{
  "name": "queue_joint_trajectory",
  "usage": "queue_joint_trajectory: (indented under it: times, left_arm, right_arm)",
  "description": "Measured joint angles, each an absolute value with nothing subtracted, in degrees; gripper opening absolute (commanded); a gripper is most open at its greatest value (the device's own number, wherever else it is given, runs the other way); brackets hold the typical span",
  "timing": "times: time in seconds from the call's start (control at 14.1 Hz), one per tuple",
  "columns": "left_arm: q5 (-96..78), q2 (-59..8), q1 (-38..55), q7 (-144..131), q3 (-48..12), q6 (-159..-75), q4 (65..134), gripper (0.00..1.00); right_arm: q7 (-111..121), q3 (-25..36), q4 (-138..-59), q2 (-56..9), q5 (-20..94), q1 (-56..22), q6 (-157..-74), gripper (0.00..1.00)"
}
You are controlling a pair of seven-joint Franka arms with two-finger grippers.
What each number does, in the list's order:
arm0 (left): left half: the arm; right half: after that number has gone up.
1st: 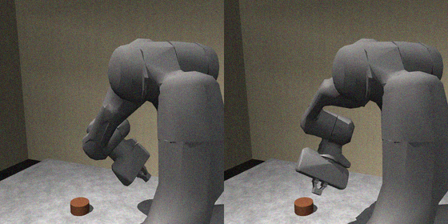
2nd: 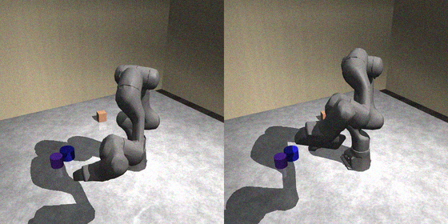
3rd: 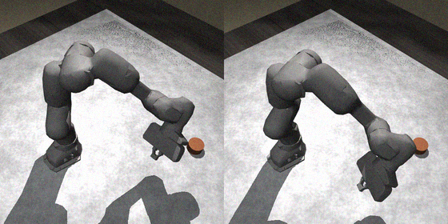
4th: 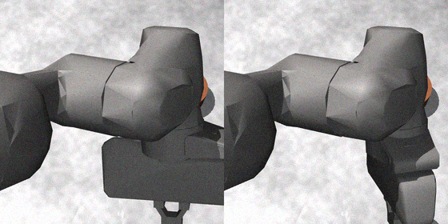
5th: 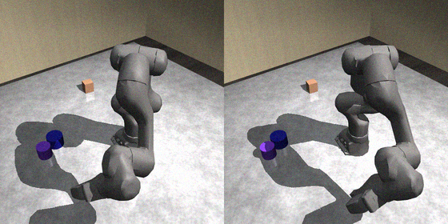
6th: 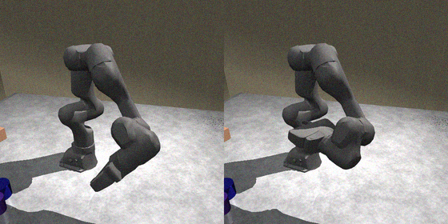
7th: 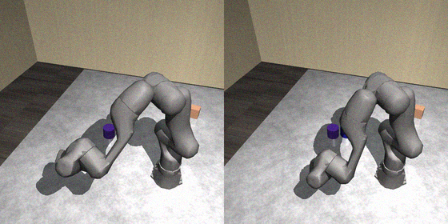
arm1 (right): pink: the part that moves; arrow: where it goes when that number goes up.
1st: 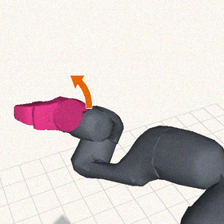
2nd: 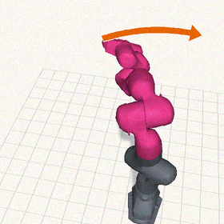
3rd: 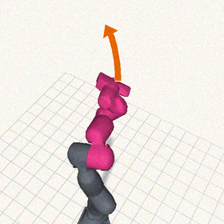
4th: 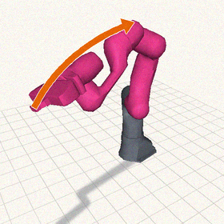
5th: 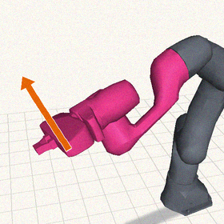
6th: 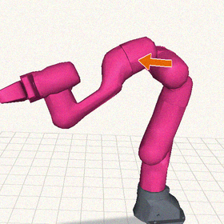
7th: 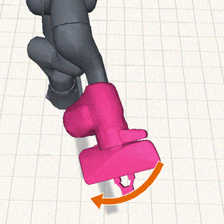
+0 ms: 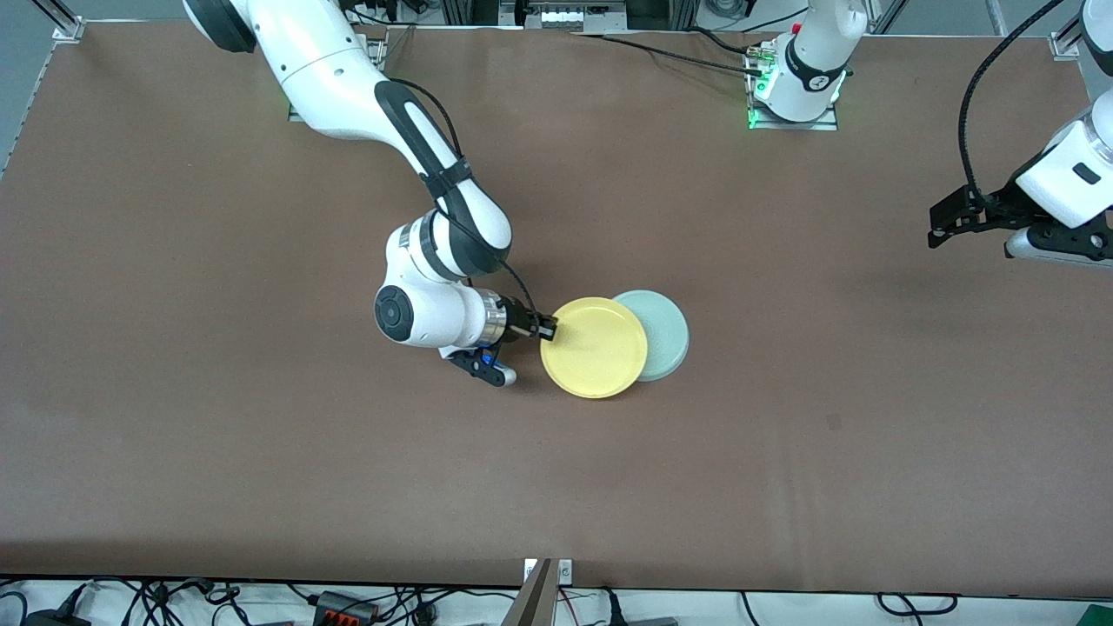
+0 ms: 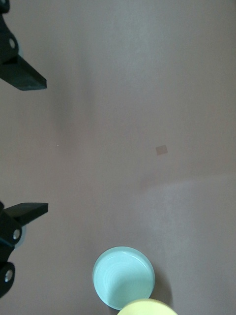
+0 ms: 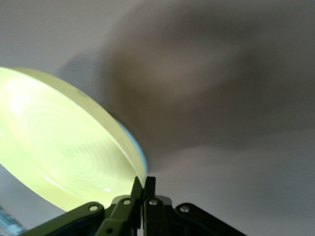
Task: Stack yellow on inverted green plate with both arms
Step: 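Lower the yellow plate onto the inverted green plate with the right gripper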
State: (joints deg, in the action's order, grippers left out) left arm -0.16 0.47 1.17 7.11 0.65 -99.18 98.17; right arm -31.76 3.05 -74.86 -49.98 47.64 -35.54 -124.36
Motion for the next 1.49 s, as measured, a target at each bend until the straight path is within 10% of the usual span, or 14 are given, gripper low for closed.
queue_joint_trajectory:
  times: [1.49]
  left_arm:
    - [-0.16,0.48,1.21,7.11,0.60,-98.36,98.17,1.00]
  right_arm:
    - [-36.05,3.04,-73.44,-54.65,49.91,-43.06,-131.59,0.00]
